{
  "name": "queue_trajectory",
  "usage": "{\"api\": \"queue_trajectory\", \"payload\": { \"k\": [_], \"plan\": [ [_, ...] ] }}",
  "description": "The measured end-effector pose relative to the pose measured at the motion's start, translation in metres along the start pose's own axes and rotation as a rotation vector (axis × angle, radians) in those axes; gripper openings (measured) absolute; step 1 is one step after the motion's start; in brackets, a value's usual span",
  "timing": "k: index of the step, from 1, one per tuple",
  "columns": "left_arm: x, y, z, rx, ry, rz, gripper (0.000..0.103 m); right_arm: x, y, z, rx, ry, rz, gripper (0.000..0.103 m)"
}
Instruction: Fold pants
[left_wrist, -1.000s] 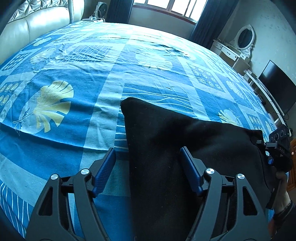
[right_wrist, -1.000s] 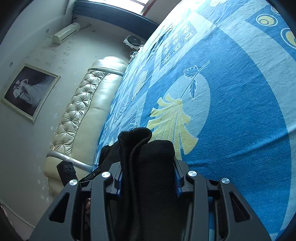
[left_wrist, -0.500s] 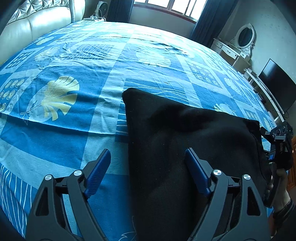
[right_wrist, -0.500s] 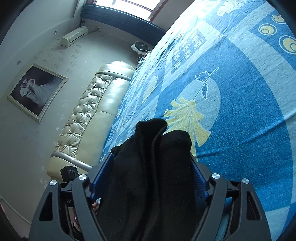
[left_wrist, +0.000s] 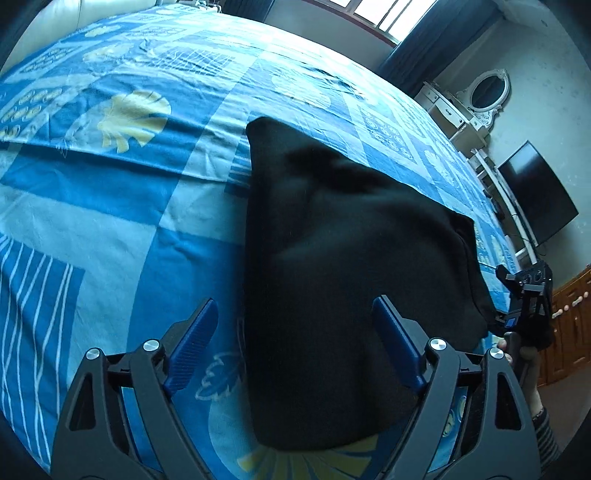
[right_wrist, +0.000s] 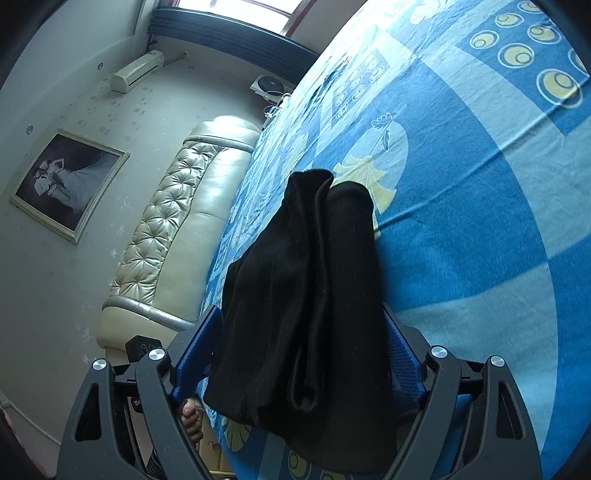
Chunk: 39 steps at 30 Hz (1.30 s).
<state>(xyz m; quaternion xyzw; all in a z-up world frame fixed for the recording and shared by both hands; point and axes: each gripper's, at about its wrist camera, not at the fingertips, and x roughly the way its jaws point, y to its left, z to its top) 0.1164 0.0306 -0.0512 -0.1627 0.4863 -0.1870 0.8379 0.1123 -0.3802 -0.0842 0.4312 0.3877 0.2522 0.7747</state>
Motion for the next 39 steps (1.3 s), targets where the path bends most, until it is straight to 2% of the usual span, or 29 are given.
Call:
{"api": "queue_trajectory", "payload": {
  "k": [3, 5, 6, 7, 9, 10, 13, 17, 20, 24, 25, 26, 28, 31, 36, 39],
  "plan": [
    [0.002, 0.010, -0.016, -0.082, 0.046, -0.082, 0.085, -0.002, -0.002, -0.011, 0.025, 0.027, 0.032, 0.083],
    [0.007, 0.014, -0.021, -0.119, 0.050, -0.093, 0.082, 0.001, 0.002, -0.015, 0.001, 0.042, -0.003, 0.081],
    [0.009, 0.014, -0.021, -0.118, 0.042, -0.109, 0.074, 0.003, 0.004, -0.015, -0.006, 0.049, -0.032, 0.078],
    [0.011, 0.012, -0.020, -0.112, 0.050, -0.133, 0.058, 0.007, 0.006, -0.016, -0.009, 0.063, -0.063, 0.066],
    [0.010, 0.006, -0.021, -0.099, 0.045, -0.113, 0.047, 0.013, 0.008, -0.018, -0.009, 0.096, -0.115, 0.044],
    [0.007, 0.001, -0.021, -0.073, 0.039, -0.096, 0.041, 0.011, 0.008, -0.019, -0.007, 0.092, -0.114, 0.038],
    [-0.005, -0.013, -0.025, 0.003, 0.019, -0.047, 0.032, 0.000, 0.015, -0.023, -0.018, 0.090, -0.108, 0.032],
    [-0.018, -0.017, -0.037, 0.025, 0.025, -0.042, 0.030, -0.015, 0.019, -0.042, -0.028, 0.108, -0.110, 0.031],
    [-0.021, -0.018, -0.048, 0.075, 0.019, -0.031, 0.036, -0.020, 0.007, -0.052, -0.015, 0.101, -0.131, 0.037],
    [-0.032, -0.027, -0.054, 0.113, -0.043, 0.068, 0.052, -0.029, 0.006, -0.056, 0.053, 0.046, -0.136, 0.065],
    [-0.037, -0.032, -0.056, 0.131, -0.065, 0.094, 0.061, -0.031, 0.012, -0.058, 0.043, 0.030, -0.149, 0.072],
    [-0.042, -0.036, -0.059, 0.148, -0.086, 0.113, 0.071, -0.035, 0.018, -0.062, 0.029, 0.012, -0.177, 0.074],
    [-0.054, -0.045, -0.066, 0.174, -0.132, 0.150, 0.078, -0.042, 0.029, -0.069, 0.000, -0.016, -0.236, 0.078],
    [-0.063, -0.054, -0.075, 0.182, -0.148, 0.189, 0.087, -0.050, 0.040, -0.082, -0.032, -0.029, -0.307, 0.080],
    [-0.073, -0.065, -0.089, 0.156, -0.138, 0.241, 0.089, -0.053, 0.067, -0.102, -0.179, -0.010, -0.473, 0.081],
    [-0.082, -0.075, -0.097, 0.172, -0.162, 0.307, 0.092, -0.055, 0.077, -0.111, -0.241, -0.003, -0.555, 0.081]
  ]
}}
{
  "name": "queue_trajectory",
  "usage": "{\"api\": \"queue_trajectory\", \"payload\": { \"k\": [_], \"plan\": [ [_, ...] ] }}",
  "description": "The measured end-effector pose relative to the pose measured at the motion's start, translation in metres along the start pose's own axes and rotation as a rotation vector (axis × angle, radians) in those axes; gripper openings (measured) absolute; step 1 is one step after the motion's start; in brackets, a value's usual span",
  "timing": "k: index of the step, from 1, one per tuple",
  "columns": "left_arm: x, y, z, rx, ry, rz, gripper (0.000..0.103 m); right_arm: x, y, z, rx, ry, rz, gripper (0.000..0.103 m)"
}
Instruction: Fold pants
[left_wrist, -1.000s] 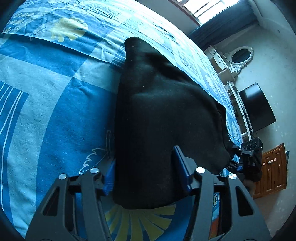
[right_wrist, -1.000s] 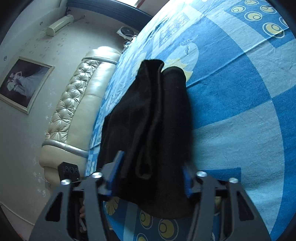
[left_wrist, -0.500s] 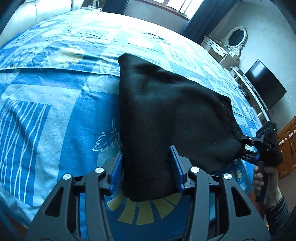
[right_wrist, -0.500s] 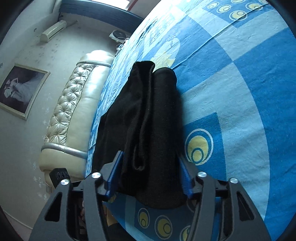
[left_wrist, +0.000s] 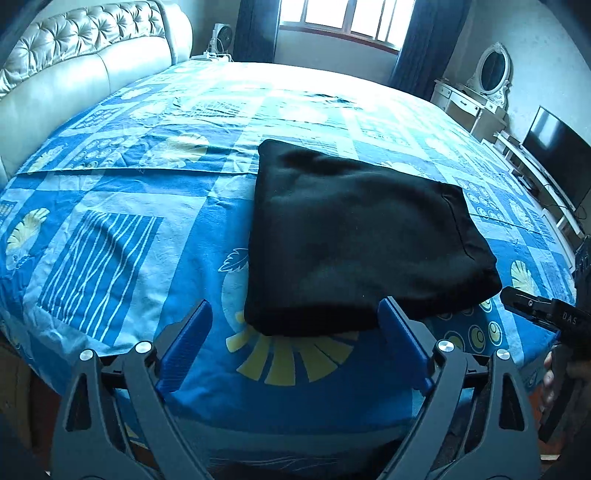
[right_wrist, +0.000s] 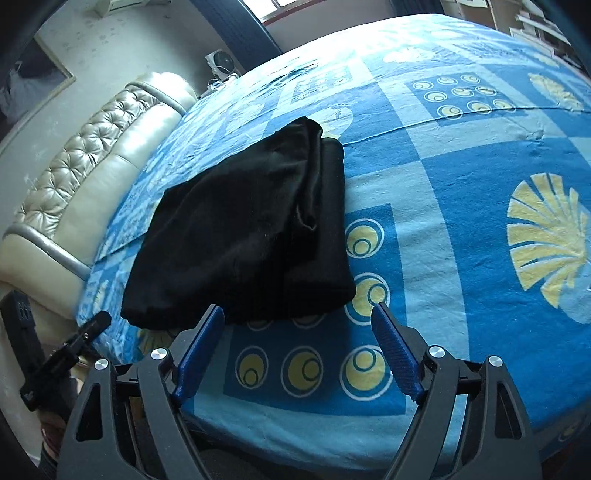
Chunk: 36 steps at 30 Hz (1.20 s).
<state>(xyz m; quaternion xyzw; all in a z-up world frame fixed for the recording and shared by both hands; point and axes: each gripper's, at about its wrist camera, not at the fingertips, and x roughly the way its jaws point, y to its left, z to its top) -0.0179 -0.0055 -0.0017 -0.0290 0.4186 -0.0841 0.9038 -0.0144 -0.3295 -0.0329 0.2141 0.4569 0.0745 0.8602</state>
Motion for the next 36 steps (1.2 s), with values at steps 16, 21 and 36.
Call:
{"api": "queue_trajectory", "payload": {
  "k": [16, 21, 36],
  "plan": [
    [-0.022, -0.006, -0.036, 0.026, -0.039, 0.157, 0.099, -0.022, 0.040, -0.027, -0.158, -0.048, -0.098, 0.082],
    [-0.022, -0.005, -0.035, 0.001, -0.028, 0.117, 0.099, -0.021, 0.044, -0.029, -0.179, -0.051, -0.124, 0.082],
    [-0.024, -0.020, -0.035, 0.056, -0.040, 0.125, 0.099, -0.019, 0.044, -0.033, -0.189, -0.049, -0.138, 0.082]
  ]
}}
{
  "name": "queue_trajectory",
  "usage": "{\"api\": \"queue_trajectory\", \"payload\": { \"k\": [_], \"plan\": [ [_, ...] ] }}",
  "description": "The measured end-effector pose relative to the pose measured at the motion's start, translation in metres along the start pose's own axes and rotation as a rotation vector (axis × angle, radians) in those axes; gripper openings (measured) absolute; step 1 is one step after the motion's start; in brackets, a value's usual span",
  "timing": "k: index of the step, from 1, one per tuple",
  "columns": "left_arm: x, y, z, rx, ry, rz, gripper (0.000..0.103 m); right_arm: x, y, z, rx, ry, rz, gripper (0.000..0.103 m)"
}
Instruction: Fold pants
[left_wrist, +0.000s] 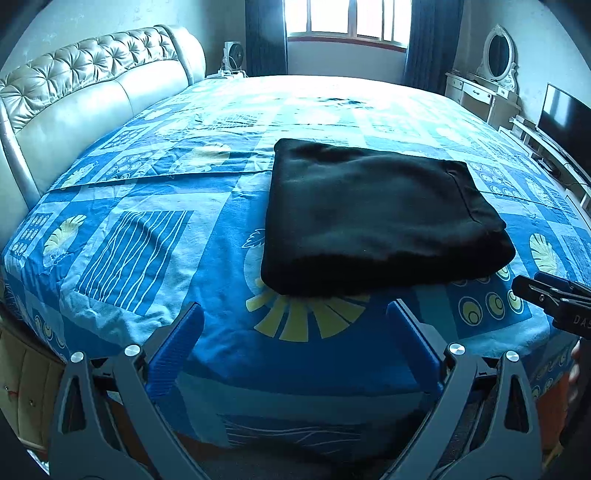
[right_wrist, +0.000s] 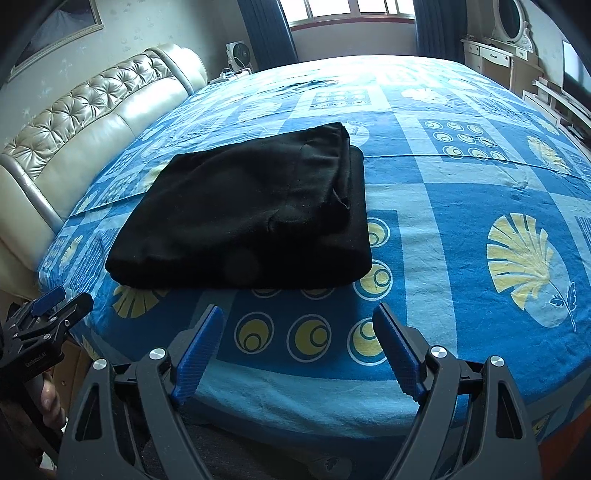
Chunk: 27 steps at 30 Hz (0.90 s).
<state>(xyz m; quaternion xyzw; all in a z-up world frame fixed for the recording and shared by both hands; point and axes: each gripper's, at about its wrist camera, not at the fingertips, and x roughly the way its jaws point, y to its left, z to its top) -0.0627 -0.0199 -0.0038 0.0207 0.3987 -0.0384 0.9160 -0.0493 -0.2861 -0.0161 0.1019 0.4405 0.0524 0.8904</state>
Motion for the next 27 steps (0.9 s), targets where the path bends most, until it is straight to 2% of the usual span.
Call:
{"api": "queue_trajectory", "payload": {
  "k": [4, 9, 18, 27],
  "plan": [
    [-0.002, -0.004, -0.002, 0.012, -0.004, 0.017, 0.099, 0.001, 0.000, -0.001, 0.010, 0.004, 0.007, 0.082],
    [-0.007, -0.010, -0.001, 0.045, -0.027, -0.001, 0.099, 0.001, 0.000, 0.000, 0.007, 0.002, 0.006, 0.082],
    [-0.004, -0.006, 0.002, 0.009, 0.010, -0.015, 0.099, 0.003, 0.000, -0.002, 0.009, 0.008, 0.002, 0.082],
    [-0.003, -0.001, 0.003, -0.008, 0.008, -0.002, 0.099, 0.006, 0.001, -0.005, 0.008, 0.020, 0.002, 0.082]
  ]
}}
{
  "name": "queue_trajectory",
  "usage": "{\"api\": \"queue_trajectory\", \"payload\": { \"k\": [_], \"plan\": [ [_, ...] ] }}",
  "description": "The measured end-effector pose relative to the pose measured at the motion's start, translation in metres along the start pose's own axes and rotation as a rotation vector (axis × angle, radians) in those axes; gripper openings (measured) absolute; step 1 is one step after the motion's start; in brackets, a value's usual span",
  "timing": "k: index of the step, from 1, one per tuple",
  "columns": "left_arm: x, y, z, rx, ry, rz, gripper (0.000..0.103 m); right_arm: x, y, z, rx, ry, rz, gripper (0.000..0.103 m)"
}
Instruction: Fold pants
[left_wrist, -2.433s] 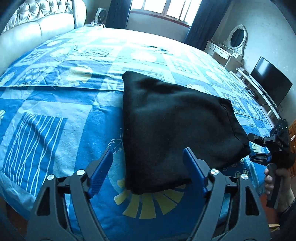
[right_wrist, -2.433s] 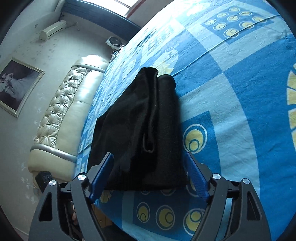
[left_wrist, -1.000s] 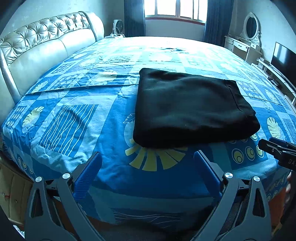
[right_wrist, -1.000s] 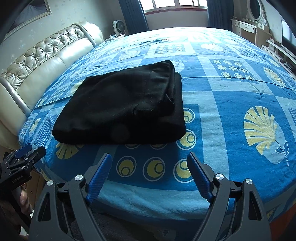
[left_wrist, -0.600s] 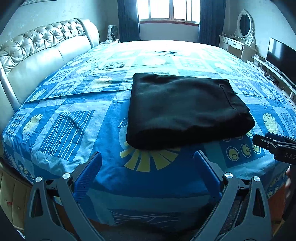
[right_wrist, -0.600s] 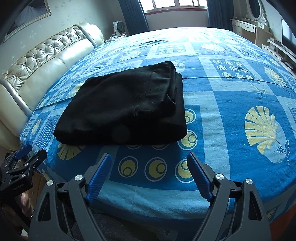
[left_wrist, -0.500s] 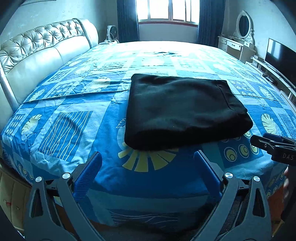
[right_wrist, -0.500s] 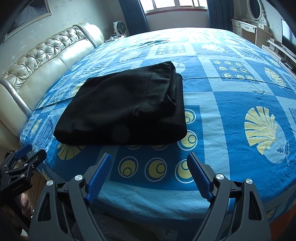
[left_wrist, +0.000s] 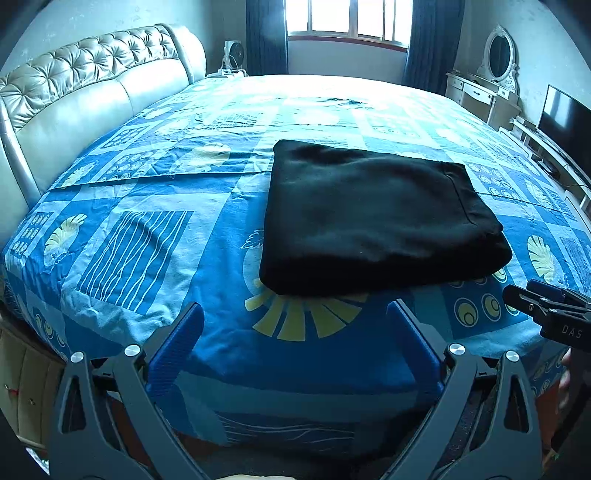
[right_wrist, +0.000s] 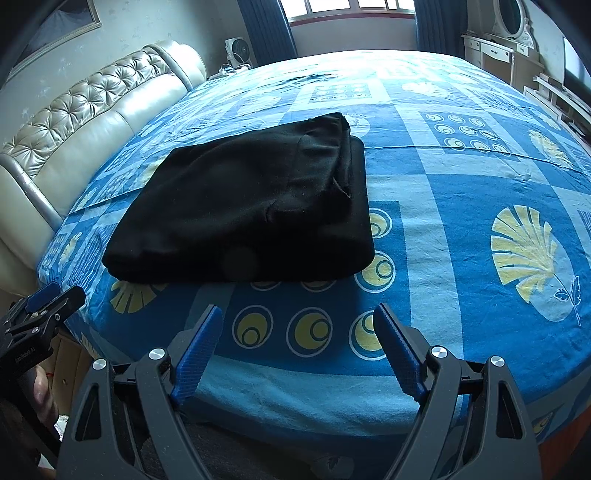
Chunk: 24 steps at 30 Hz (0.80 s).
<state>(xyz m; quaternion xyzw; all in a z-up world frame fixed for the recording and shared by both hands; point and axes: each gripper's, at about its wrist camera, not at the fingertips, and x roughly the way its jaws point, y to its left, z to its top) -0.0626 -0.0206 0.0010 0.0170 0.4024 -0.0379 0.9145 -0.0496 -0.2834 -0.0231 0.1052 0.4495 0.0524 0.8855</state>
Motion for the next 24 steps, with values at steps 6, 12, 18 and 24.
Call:
{"api": "queue_trajectory", "payload": {
  "k": [6, 12, 18, 24],
  "plan": [
    [0.001, 0.000, 0.000, 0.002, 0.003, 0.003, 0.099, 0.002, 0.001, -0.001, -0.001, 0.007, 0.002, 0.083],
    [0.000, 0.002, 0.001, -0.024, 0.000, -0.011, 0.099, 0.003, 0.002, -0.003, -0.003, 0.011, 0.005, 0.083],
    [-0.018, 0.016, 0.028, -0.025, -0.090, -0.024, 0.099, 0.002, 0.002, 0.001, 0.024, 0.046, 0.074, 0.083],
    [0.033, 0.096, 0.104, -0.114, -0.129, 0.092, 0.101, -0.019, -0.020, 0.081, 0.043, -0.119, 0.134, 0.087]
  ]
}}
